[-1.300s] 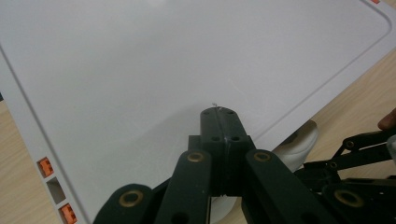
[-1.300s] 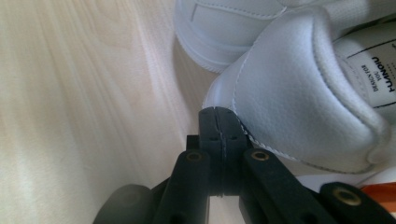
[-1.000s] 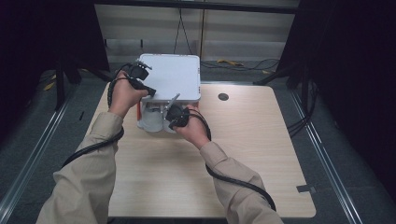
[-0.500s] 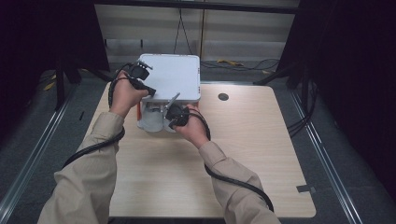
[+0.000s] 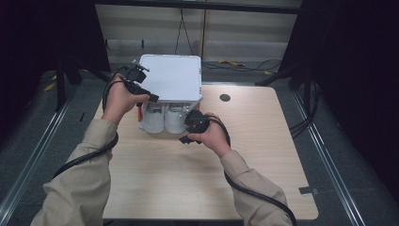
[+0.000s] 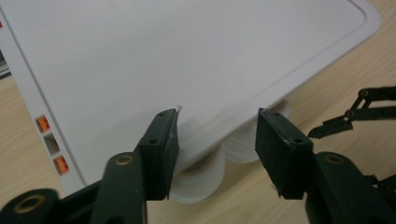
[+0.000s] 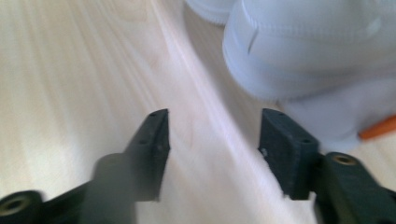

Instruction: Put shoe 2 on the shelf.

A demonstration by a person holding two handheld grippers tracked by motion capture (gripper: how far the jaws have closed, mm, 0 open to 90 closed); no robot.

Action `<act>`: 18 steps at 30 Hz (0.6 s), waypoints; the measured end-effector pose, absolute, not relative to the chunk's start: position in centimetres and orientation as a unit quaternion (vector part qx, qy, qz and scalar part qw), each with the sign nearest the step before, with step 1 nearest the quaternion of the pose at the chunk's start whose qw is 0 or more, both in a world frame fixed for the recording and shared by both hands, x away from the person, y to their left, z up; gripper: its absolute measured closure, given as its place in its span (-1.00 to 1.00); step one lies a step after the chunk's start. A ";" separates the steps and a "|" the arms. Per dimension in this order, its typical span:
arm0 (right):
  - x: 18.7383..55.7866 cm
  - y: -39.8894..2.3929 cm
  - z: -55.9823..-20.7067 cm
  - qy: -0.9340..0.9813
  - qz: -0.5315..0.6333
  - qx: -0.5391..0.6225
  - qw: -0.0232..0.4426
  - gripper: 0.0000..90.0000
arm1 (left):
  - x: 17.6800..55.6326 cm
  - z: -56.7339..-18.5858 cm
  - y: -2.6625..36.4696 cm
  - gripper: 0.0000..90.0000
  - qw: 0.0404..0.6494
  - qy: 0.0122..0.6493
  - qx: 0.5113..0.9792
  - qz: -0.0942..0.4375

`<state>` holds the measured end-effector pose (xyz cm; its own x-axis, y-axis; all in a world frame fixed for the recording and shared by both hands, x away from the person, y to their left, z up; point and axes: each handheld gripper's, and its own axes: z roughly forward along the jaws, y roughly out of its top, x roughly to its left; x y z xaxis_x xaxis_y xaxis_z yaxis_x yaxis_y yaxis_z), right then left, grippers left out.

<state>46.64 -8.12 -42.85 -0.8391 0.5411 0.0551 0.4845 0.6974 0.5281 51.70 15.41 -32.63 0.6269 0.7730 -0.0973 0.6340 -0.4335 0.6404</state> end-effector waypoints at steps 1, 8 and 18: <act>46.6 -8.1 -42.8 0.920 0.271 0.279 0.052 -0.08 | 51.4 -32.6 15.6 0.01 0.329 0.420 0.840 0.104; 44.2 -10.6 -42.3 0.913 0.287 0.288 0.042 -0.29 | 48.2 -33.7 16.9 -0.26 0.317 0.413 0.849 0.088; 41.4 -13.8 -41.7 0.912 0.280 0.295 0.055 -0.39 | 45.3 -36.6 18.4 -0.33 0.309 0.411 0.856 0.055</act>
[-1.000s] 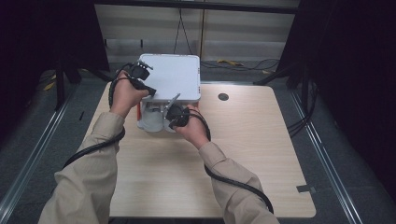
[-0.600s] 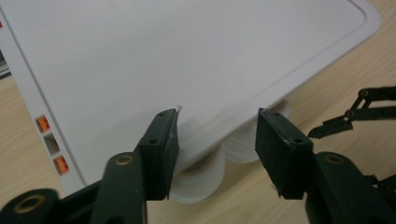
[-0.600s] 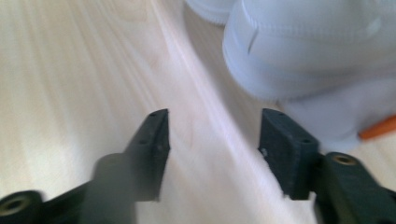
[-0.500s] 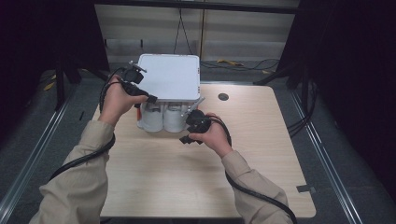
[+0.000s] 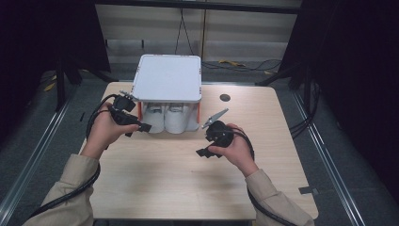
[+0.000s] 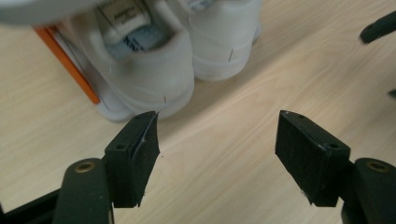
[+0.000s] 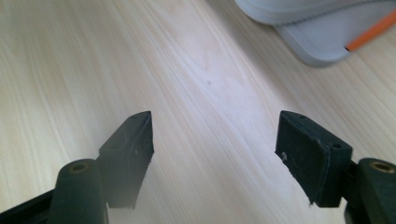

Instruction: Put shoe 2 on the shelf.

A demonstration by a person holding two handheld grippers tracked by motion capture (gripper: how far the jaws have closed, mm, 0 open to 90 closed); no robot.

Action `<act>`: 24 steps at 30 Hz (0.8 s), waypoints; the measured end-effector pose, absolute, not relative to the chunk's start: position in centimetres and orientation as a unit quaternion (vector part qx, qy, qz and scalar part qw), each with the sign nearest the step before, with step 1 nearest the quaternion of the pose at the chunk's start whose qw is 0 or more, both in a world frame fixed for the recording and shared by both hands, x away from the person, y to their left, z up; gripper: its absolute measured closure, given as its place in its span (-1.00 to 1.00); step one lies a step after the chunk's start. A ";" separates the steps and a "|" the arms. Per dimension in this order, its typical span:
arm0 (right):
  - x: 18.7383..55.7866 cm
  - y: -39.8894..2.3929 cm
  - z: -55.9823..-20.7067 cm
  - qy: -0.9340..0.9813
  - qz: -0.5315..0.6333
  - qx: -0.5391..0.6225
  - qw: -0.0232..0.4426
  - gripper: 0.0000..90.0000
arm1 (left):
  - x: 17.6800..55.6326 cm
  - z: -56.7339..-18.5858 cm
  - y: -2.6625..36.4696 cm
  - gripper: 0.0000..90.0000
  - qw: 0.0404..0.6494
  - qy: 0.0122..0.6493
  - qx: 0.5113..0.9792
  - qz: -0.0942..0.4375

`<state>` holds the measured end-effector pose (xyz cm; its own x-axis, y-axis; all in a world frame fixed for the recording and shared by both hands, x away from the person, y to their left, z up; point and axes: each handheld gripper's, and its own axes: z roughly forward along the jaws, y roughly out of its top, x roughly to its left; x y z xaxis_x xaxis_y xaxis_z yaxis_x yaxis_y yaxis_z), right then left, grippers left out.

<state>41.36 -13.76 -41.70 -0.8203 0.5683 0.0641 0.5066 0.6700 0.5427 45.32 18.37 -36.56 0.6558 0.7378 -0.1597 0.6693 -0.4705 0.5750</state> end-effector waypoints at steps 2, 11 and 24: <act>40.9 -14.4 -41.8 0.910 0.281 0.300 0.053 -0.41 | 44.7 -37.5 19.0 -0.34 0.303 0.417 0.856 0.049; 39.3 -16.9 -42.2 0.900 0.297 0.317 0.043 -0.44 | 43.1 -40.1 19.8 -0.41 0.291 0.418 0.859 0.047; 37.0 -19.9 -43.0 0.889 0.304 0.338 0.050 -0.52 | 41.3 -43.5 20.5 -0.46 0.292 0.424 0.856 0.032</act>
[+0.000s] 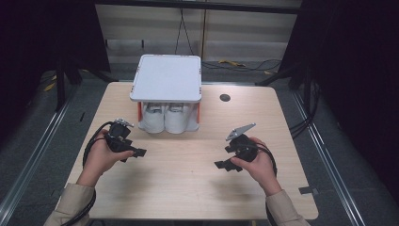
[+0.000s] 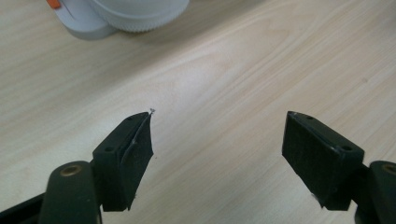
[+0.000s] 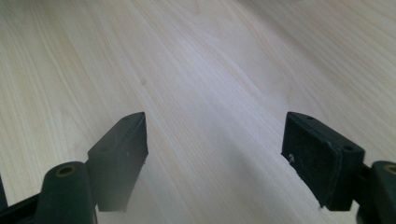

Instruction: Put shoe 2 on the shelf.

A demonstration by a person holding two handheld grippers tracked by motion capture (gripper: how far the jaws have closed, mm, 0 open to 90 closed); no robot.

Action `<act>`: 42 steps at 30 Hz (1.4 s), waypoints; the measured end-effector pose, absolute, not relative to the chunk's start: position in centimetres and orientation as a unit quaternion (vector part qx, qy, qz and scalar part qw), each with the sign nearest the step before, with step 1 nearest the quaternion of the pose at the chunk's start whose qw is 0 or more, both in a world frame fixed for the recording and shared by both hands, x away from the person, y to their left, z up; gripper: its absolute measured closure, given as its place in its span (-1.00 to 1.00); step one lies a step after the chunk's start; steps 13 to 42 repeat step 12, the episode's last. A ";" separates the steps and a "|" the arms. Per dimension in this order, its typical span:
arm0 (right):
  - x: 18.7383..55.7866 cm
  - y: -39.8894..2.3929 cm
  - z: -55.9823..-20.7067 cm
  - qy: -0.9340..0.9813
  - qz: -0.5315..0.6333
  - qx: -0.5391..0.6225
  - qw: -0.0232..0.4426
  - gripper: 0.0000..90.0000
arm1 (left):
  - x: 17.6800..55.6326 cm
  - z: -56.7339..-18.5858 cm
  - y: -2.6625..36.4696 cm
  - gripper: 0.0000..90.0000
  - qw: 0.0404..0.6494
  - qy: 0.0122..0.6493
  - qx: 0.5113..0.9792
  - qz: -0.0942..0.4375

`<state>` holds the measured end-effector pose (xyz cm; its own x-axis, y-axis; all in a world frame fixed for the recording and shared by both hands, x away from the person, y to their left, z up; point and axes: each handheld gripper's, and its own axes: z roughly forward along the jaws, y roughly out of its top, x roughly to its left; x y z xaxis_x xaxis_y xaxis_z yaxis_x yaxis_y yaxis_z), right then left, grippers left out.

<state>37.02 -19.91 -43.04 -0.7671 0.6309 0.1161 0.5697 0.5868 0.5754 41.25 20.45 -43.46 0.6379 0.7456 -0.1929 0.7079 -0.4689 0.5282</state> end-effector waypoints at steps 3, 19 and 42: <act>36.4 -20.4 -43.6 0.892 0.296 0.337 0.056 -0.56 | 40.9 -44.1 20.5 -0.47 0.295 0.423 0.856 0.032; 35.0 -21.5 -45.3 0.885 0.293 0.355 0.074 -0.60 | 40.4 -45.1 19.9 -0.52 0.302 0.416 0.857 0.031; 35.0 -21.5 -45.3 0.885 0.293 0.355 0.074 -0.60 | 40.4 -45.1 19.9 -0.52 0.302 0.416 0.857 0.031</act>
